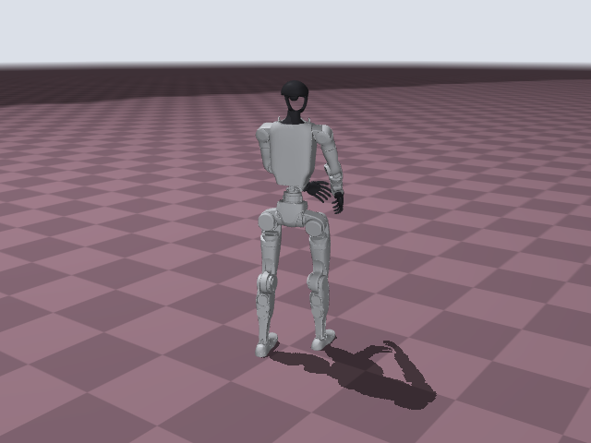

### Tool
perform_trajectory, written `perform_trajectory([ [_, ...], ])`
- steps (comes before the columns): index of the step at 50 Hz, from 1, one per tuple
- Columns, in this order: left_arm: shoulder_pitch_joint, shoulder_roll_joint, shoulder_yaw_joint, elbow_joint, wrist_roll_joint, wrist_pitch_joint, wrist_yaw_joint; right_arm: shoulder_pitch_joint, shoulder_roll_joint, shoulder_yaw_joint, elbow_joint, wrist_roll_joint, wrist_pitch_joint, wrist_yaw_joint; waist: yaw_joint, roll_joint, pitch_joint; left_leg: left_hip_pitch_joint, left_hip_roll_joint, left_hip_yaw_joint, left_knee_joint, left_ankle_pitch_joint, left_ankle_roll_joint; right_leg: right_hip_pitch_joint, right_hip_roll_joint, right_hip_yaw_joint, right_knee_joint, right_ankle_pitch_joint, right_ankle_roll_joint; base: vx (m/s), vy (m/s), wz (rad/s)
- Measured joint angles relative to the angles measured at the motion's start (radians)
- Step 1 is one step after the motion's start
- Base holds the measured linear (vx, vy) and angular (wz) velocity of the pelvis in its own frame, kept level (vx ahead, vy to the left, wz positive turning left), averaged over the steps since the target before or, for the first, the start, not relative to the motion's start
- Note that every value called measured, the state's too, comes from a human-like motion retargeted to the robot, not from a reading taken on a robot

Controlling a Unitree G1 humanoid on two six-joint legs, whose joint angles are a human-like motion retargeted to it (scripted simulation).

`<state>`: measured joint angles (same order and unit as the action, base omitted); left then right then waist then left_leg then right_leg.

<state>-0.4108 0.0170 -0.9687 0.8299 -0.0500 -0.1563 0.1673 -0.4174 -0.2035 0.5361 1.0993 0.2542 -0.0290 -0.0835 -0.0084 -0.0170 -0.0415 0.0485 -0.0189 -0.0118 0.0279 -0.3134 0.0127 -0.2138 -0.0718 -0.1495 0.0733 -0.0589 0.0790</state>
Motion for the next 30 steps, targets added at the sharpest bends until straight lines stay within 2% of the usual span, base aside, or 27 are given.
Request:
perform_trajectory([
  [30,-0.015,-0.016,-0.014,0.054,0.01,0.002,-0.097,0.028,-0.003,0.008,-0.095,0.074,-0.006,0.06,-0.042,0.02,-0.004,-0.007,0.001,0.009,0.002,-0.005,-0.007,-0.012,0.004,0.005,0.001,-0.005,-0.004,0.0,0.0,0.0],
])
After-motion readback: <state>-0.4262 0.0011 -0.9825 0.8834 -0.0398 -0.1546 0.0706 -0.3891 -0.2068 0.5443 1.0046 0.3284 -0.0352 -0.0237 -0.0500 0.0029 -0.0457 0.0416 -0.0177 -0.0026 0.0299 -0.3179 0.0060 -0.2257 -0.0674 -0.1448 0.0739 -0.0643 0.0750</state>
